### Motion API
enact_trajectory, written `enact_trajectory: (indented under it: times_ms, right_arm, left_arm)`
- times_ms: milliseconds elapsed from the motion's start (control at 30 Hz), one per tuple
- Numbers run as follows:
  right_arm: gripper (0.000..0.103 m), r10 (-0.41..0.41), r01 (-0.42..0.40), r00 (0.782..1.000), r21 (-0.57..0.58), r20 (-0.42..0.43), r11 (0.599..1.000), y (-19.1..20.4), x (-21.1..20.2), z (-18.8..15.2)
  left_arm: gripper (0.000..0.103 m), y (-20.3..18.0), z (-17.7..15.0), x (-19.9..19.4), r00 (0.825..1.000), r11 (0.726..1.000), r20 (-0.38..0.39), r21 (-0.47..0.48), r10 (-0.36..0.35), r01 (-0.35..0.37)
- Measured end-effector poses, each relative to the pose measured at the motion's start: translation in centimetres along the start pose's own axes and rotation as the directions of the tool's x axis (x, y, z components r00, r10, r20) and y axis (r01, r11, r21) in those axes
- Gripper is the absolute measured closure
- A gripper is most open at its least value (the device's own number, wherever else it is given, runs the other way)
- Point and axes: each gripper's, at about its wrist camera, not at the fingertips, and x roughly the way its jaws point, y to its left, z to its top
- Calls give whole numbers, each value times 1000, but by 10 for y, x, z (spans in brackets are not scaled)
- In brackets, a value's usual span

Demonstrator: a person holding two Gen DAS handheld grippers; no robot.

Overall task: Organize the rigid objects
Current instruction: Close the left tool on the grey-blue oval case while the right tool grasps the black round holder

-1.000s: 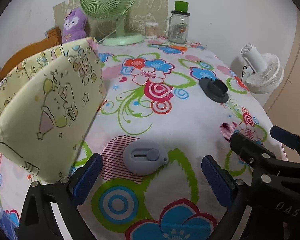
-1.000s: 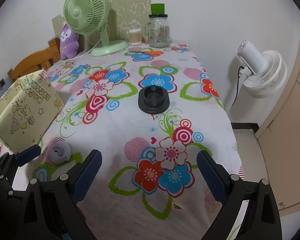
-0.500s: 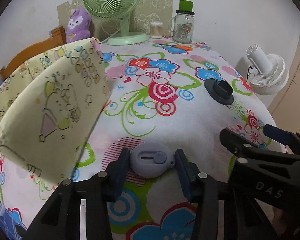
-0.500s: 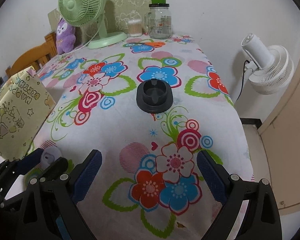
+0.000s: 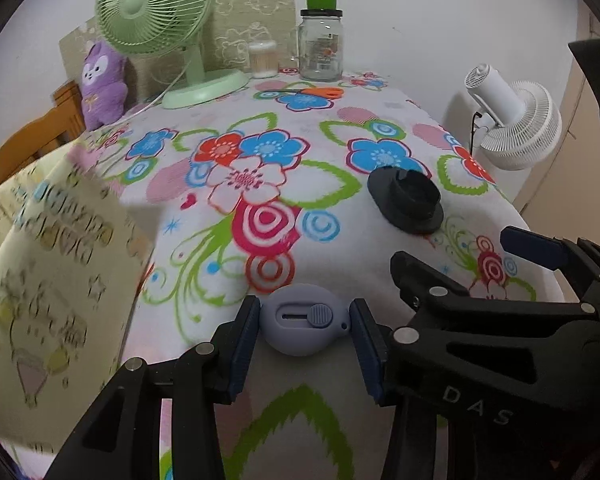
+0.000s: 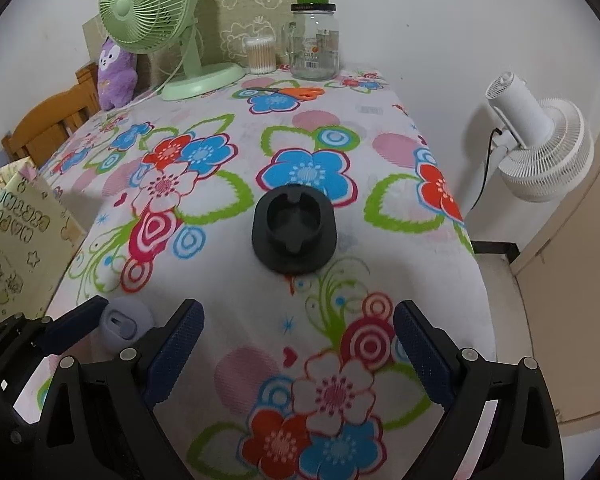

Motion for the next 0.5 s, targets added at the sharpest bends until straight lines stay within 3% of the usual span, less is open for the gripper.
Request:
enact_trajectory:
  times_ms: [500]
  right_arm:
    - [6, 72, -71, 997, 30, -30, 997, -7, 31, 32]
  left_arm:
    - [56, 2, 34, 24, 999, 999, -26, 36, 29, -28]
